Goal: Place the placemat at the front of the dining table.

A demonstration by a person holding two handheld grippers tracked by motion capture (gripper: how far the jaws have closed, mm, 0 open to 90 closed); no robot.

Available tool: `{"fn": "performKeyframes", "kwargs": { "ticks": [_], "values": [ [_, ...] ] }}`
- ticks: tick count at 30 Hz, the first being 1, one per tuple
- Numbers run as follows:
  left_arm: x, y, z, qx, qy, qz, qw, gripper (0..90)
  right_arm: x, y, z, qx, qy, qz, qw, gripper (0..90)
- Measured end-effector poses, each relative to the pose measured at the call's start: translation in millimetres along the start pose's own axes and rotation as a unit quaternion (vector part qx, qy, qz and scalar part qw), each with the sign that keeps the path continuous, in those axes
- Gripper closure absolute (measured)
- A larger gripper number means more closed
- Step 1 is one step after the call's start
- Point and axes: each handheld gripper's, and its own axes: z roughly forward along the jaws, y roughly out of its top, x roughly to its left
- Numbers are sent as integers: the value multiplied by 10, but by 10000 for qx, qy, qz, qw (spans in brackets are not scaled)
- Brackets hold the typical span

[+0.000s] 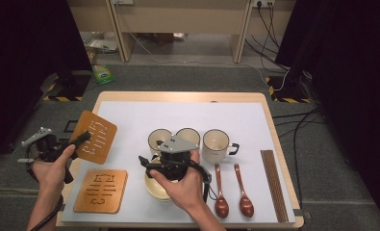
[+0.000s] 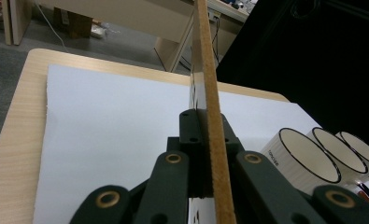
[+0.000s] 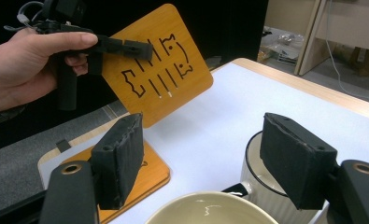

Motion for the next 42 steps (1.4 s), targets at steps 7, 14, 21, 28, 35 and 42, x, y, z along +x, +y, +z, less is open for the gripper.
{"fn": "performKeyframes", "kwargs": {
  "ticks": [7, 14, 21, 28, 35, 42],
  "values": [
    [5, 11, 28, -18, 1, 9, 10000, 862, -38, -11, -39, -4, -47, 24, 10000, 306],
    [14, 11, 62, -33, 0, -6, 10000, 862, -90, -29, -89, -26, -115, 49, 9999, 306],
    [-3, 26, 70, -45, -22, 25, 10000, 862, -131, -42, -137, -77, -162, 61, 9998, 306],
    [-21, 49, 94, -72, -37, 45, 10000, 862, -163, -43, -185, -106, -208, 63, 9997, 306],
    [-28, 70, 131, -83, -49, 48, 9999, 862, -194, -62, -214, -105, -232, 84, 9996, 306],
    [-48, 85, 157, -85, -70, 67, 9999, 862, -247, -78, -272, -100, -299, 104, 9995, 306]
  ]
}}
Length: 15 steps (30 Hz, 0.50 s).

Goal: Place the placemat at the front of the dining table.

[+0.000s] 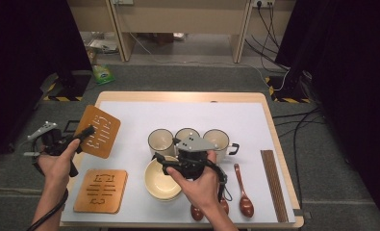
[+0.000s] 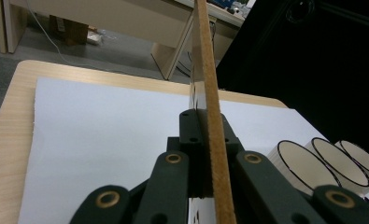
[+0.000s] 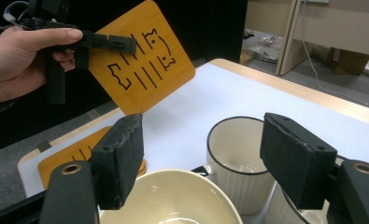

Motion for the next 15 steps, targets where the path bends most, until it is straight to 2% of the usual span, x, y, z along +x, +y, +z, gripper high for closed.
{"fn": "performKeyframes", "kwargs": {
  "ticks": [15],
  "values": [
    [-20, 42, 54, -22, -16, 28, 10000, 862, -76, -43, -59, 11, -80, 57, 10000, 306]
  ]
}}
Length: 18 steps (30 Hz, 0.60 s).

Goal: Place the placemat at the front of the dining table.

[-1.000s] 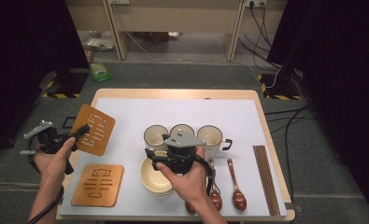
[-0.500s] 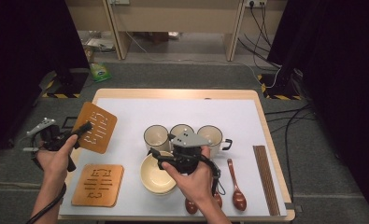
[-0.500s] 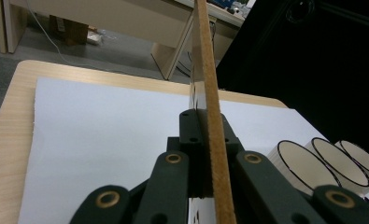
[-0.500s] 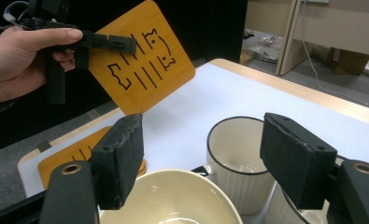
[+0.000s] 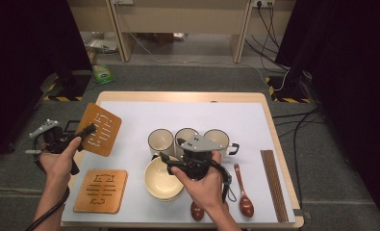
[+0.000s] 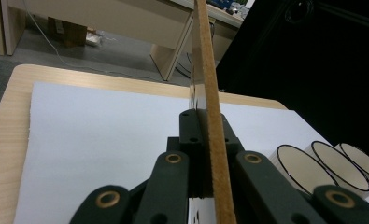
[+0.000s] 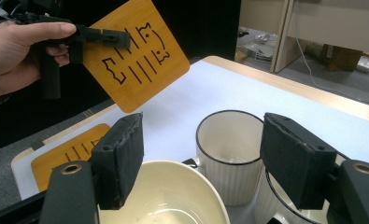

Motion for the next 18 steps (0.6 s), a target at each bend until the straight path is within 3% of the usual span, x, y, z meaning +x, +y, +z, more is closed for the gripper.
{"fn": "performKeyframes", "kwargs": {
  "ticks": [18],
  "values": [
    [-2, 1, 84, 36, 16, 3, 10000, 862, -119, -47, -100, -43, -161, 55, 9998, 308]
  ]
}}
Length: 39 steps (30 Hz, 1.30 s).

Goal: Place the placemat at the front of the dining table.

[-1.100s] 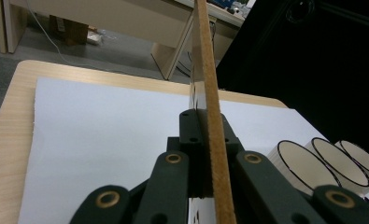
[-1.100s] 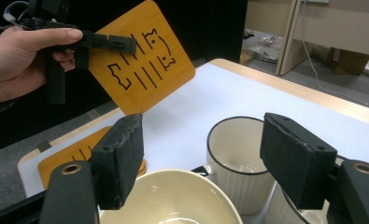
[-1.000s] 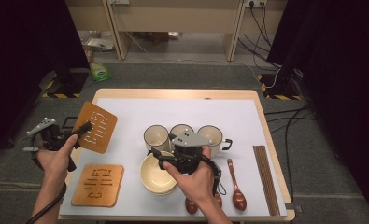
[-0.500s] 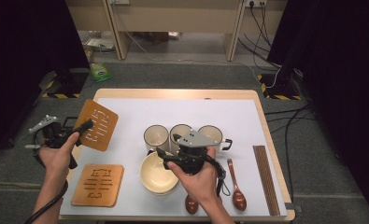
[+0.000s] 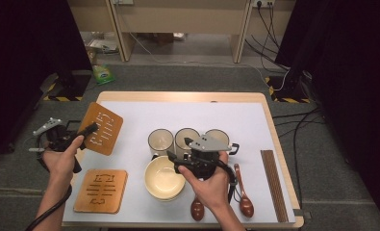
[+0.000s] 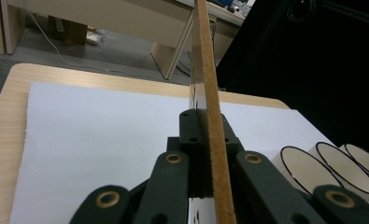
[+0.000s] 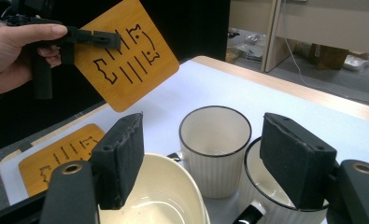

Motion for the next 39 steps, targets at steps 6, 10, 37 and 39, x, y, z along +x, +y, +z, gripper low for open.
{"fn": "performKeyframes", "kwargs": {
  "ticks": [6, 10, 37, 39],
  "values": [
    [-24, 17, 16, -4, -18, 16, 10000, 862, -46, -15, -47, -29, -61, 44, 10000, 308],
    [-38, 28, 51, 9, -29, 31, 10000, 862, -93, -36, -87, -7, -116, 13, 9999, 308],
    [-62, 71, 188, 23, -78, 43, 10000, 862, -259, -144, -215, 14, -326, 141, 9994, 308],
    [-64, 76, 194, 26, -92, 42, 9999, 862, -275, -153, -222, 9, -332, 138, 9994, 308]
  ]
}}
